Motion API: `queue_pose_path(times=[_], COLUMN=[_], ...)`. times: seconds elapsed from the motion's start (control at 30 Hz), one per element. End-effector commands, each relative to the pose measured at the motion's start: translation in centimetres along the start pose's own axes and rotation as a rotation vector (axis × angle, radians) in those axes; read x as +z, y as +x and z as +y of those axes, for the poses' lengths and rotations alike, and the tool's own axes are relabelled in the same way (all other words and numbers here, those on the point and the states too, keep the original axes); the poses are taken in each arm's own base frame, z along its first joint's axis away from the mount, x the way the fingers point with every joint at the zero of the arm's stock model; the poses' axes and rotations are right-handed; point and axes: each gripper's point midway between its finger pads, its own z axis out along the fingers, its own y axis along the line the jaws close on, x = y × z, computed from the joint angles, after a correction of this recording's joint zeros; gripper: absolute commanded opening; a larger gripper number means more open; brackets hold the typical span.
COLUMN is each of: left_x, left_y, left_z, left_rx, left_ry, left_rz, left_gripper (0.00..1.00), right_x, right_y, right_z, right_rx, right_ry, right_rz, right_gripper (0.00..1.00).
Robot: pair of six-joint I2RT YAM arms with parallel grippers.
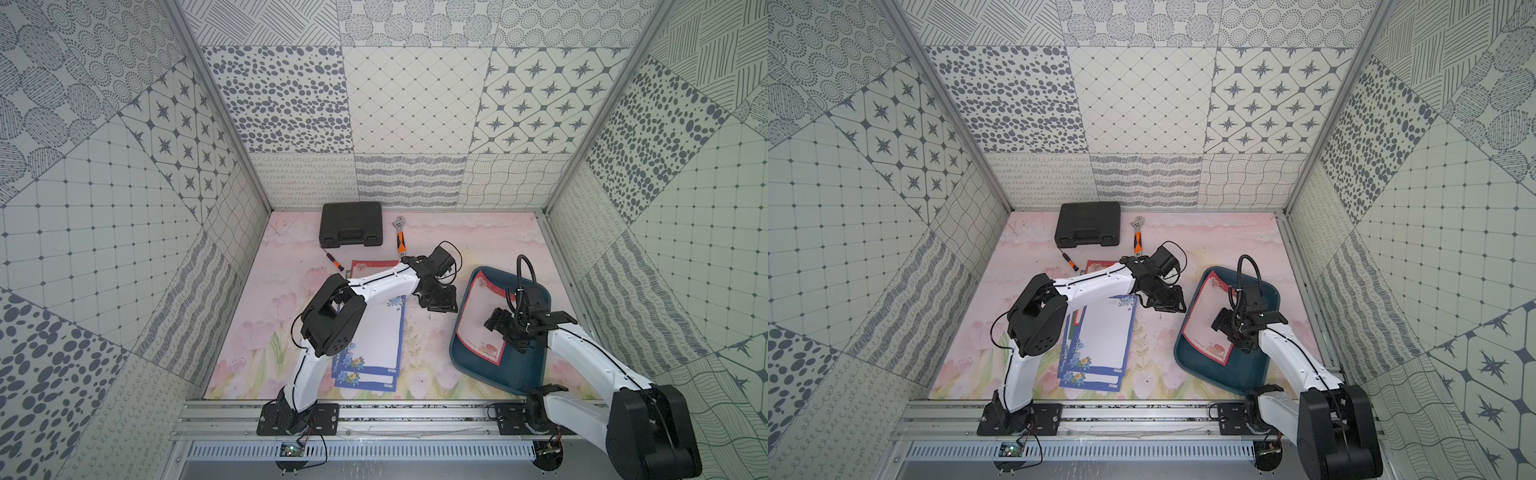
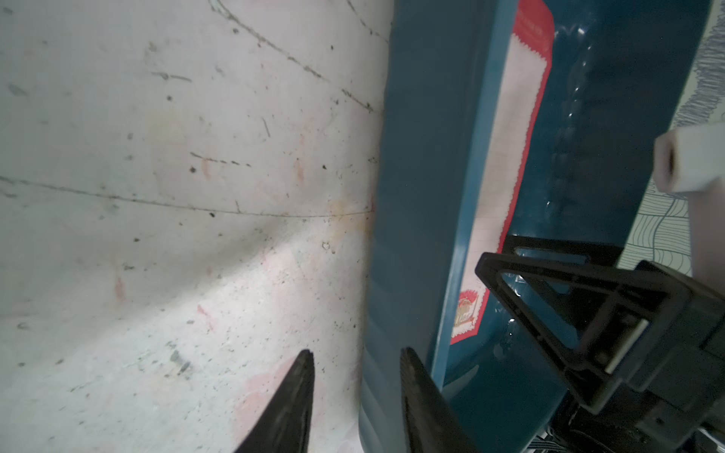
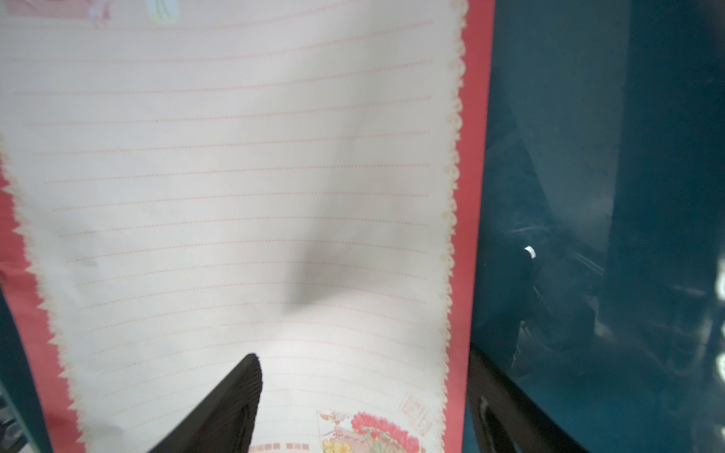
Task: Take out the stationery paper from the storage box
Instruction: Pick up the stationery paper from the storage box.
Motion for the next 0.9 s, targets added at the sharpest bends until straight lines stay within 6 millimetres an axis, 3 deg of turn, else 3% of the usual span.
queue_pose_path(times=[0.0,0.13,0.23,0.43,0.87], left_x=[-2.1,-3.0,-2.5,-0.2,1.0], left_y=[-1.0,-1.5,-1.1,0.2,1.0], left_z=[-0.9,-2.9,-3.9,-2.6,-1.6], left_rx=[0.03,0.073,0.098,0.09,0.076], left_ry=[0.02,0.118,0.154,0.067,0.048], left_rz=[-0.069,-0.125,-0.104,-0.004,0.046], left_gripper=[0.39,0.41,0.41,0.39,0.31], right_x=[0.3,0.3,0.4,0.6,0.4], right_y=[0.3,0.2,0.3,0.5,0.3], right_z=[-0.9,-1.0,-1.0,-0.7,1.0], right_rx=[0.007,0.021,0.031,0.035,0.049], right_ry=[0.019,0.011,-0.001,-0.023,-0.148], right_rz=[0.002,-0.005,0.001,0.02,0.01], right_gripper=[0.83,0.83,0.83,0.83,0.81])
